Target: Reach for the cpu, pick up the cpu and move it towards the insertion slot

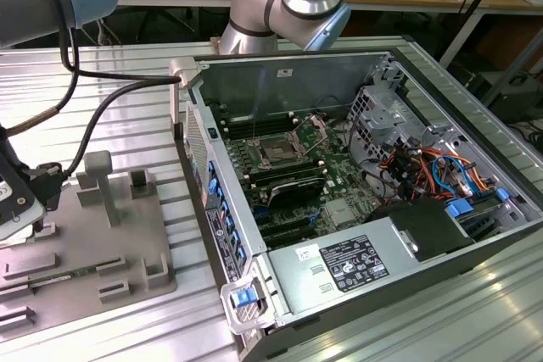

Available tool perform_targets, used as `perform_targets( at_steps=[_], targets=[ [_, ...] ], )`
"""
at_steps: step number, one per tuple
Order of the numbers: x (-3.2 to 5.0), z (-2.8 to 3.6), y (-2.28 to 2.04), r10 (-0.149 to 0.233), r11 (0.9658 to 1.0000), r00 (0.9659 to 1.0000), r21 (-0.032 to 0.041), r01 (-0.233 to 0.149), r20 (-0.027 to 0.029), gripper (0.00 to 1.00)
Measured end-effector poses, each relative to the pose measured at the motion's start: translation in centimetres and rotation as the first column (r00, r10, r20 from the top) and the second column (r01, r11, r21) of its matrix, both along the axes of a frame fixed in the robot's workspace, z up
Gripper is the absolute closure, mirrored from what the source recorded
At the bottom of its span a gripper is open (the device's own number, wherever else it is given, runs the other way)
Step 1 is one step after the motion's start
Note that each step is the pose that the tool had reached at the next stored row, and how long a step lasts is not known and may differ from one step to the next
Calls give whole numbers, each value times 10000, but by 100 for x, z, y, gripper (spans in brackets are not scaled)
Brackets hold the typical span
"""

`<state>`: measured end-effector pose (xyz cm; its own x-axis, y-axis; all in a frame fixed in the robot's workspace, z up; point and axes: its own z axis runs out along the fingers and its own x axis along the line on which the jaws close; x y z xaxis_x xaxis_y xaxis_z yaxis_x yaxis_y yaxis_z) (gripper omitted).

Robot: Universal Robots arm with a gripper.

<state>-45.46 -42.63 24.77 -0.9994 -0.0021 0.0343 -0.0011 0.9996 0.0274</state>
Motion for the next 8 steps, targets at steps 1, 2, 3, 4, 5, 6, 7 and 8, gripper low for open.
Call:
perform_targets(
  at_steps=[1,2,3,4,5,6,7,8],
  targets=[
    [0,7,0,0,10000,10000,0,0,0,45],
    [1,10,0,0,10000,10000,1,0,1,45],
    [2,11,0,0,10000,10000,1,0,2,45],
    [3,12,0,0,10000,10000,1,0,2,45],
    [3,16,0,0,10000,10000,0,0,1,45],
    [3,22,0,0,10000,10000,-1,0,-2,45],
    [3,28,0,0,10000,10000,-1,0,-2,45],
    [4,32,0,0,10000,10000,0,0,1,45]
  ],
)
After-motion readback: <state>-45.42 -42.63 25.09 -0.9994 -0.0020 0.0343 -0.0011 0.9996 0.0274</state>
